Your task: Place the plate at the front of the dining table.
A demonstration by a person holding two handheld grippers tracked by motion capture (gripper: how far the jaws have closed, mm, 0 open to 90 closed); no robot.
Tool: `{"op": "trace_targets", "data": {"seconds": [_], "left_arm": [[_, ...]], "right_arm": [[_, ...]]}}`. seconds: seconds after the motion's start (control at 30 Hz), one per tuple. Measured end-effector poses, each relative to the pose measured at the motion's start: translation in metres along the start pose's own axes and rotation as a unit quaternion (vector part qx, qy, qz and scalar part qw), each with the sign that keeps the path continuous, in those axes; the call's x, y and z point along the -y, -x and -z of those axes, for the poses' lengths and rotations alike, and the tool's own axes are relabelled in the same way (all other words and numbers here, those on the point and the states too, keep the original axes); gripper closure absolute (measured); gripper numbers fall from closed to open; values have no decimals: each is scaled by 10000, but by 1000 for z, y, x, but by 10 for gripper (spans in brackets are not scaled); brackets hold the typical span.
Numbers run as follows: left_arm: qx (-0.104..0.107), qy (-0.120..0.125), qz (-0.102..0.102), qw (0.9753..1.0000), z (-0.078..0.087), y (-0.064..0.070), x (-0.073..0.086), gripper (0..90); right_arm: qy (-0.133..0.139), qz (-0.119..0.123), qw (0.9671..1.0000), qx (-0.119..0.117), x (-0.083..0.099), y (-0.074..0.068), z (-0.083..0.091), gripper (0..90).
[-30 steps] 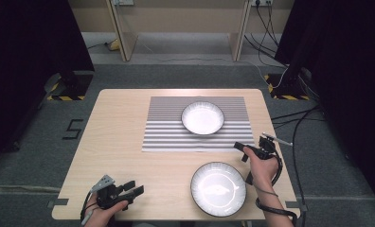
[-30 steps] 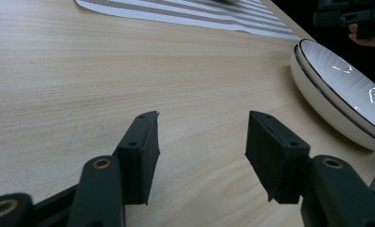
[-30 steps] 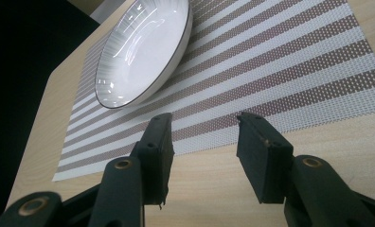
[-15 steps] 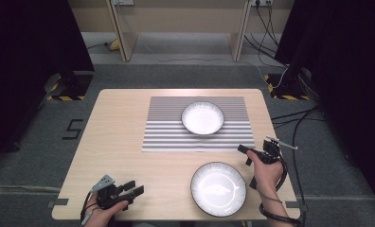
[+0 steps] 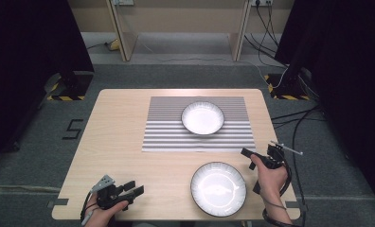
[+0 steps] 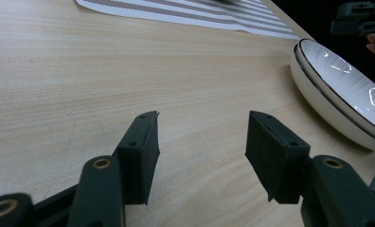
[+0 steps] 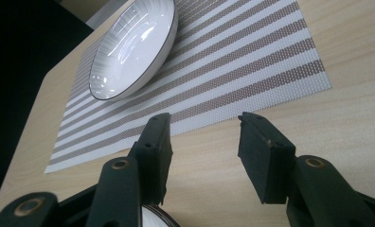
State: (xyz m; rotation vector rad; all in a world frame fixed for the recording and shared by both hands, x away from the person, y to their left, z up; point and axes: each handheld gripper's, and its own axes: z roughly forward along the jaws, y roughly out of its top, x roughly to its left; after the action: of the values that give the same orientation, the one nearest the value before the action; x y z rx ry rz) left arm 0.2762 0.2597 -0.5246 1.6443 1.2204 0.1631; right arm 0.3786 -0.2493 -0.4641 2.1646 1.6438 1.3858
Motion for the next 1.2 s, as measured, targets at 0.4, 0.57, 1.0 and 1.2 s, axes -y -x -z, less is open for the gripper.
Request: {"op": "trace_targets", "data": {"seconds": [0.4,0.57,1.0,1.2], "left_arm": [[6,2,-9,10000,0,0,0,445],[-1,7,-6,10000,0,0,0,444],[-13,18,2,10000,1,0,0,445],[-14,20,1,10000,1,0,0,444]], "right_arm": [[82,96,9998,149,8,11,16,542],[91,0,9999,125,14,17,22,541],[139,-51,9997,200,25,28,34,541],[177,-33,9995,268,29,34,38,540]]}}
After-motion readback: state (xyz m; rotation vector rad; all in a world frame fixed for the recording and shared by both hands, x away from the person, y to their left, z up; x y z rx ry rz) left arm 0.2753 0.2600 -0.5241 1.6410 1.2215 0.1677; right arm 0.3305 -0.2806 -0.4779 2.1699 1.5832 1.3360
